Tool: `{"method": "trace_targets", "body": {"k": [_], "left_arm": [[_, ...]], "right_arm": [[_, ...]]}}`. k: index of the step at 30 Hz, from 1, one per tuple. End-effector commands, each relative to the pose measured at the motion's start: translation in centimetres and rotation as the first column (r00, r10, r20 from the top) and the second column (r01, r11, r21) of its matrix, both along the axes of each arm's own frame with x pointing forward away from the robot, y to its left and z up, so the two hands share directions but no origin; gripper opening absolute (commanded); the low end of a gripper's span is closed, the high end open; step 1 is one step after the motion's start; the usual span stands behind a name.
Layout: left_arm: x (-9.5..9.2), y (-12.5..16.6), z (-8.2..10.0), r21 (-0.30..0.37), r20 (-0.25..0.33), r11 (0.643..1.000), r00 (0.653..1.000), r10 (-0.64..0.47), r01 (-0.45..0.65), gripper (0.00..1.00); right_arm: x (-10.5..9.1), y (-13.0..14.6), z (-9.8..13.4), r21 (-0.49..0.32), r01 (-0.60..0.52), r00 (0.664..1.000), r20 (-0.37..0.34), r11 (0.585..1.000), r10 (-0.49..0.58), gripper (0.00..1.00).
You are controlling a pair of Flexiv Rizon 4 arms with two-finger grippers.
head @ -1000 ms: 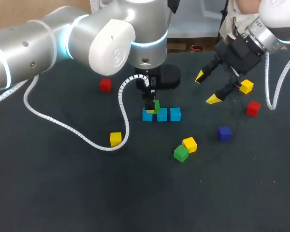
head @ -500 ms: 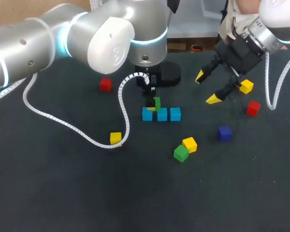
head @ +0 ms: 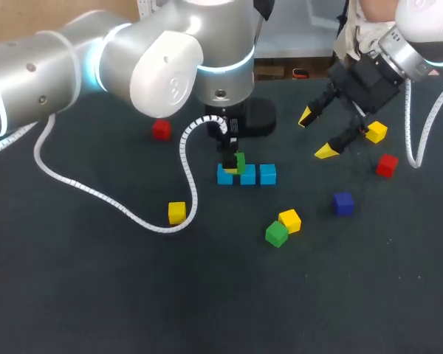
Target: Place the blue cubes, place green cubes on the blue cubes, place the yellow cubes on the green cubes, then place the red cubes on the yellow cubes, and place purple cube on the red cubes.
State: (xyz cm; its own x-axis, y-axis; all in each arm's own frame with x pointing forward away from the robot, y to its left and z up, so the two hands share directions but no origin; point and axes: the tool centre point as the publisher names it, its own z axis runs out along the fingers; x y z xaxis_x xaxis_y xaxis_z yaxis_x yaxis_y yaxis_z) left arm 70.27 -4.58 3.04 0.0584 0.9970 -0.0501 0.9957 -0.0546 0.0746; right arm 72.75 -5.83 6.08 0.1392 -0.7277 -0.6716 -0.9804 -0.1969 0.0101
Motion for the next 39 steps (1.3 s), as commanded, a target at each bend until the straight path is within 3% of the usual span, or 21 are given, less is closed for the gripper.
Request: {"method": "trace_targets", "body": {"k": [1,25,28,30,31,32,35,37,38,39], "left_arm": [[0.0,0.01,-0.18,-0.001,-0.001,1.0,1.0,-0.002,0.002,0.0],[0.5,-0.15,-0.66,0.015,-0.004,1.0,1.0,-0.006,0.006,0.0],[0.62,-0.16,-0.67,0.014,-0.004,1.0,1.0,-0.002,0.002,0.14],[0.68,-0.18,-0.67,0.012,-0.002,1.0,1.0,-0.002,0.002,0.01],[0.73,-0.2,-0.68,0.013,-0.002,1.0,1.0,-0.002,0.002,0.02],[0.78,-0.2,-0.68,0.01,-0.004,1.0,1.0,0.002,-0.002,0.07],[0.79,-0.19,-0.68,0.008,-0.007,1.0,1.0,0.011,-0.011,0.44],[0.79,-0.12,-0.74,0.007,-0.009,1.0,1.0,0.014,-0.014,0.57],[0.74,-0.07,-0.79,0.007,-0.011,1.0,1.0,0.015,-0.015,0.81],[0.7,-0.02,-0.84,0.008,-0.013,1.0,1.0,0.017,-0.017,0.98]], "right_arm": [[0.0,-0.01,-0.01,0.001,0.0,1.0,0.001,1.0,0.0,1.0],[0.0,-0.01,-0.01,0.001,0.0,1.0,0.001,1.0,0.0,1.0],[0.0,-0.01,-0.01,0.001,0.0,1.0,0.001,1.0,0.0,1.0],[0.0,-0.01,-0.01,0.001,0.0,1.0,0.001,1.0,0.0,1.0],[0.0,-0.01,-0.01,0.001,0.0,1.0,0.001,1.0,0.0,1.0],[0.0,-0.01,-0.01,0.001,0.0,1.0,0.001,1.0,0.0,1.0],[0.0,-0.01,-0.01,0.001,0.0,1.0,0.001,1.0,0.0,1.0],[0.0,-0.01,-0.01,0.001,0.0,1.0,0.001,1.0,0.0,1.0],[0.0,-0.01,-0.01,0.001,0.0,1.0,0.001,1.0,0.0,1.0],[0.0,-0.01,-0.01,0.001,0.0,1.0,0.001,1.0,0.0,1.0]]}}
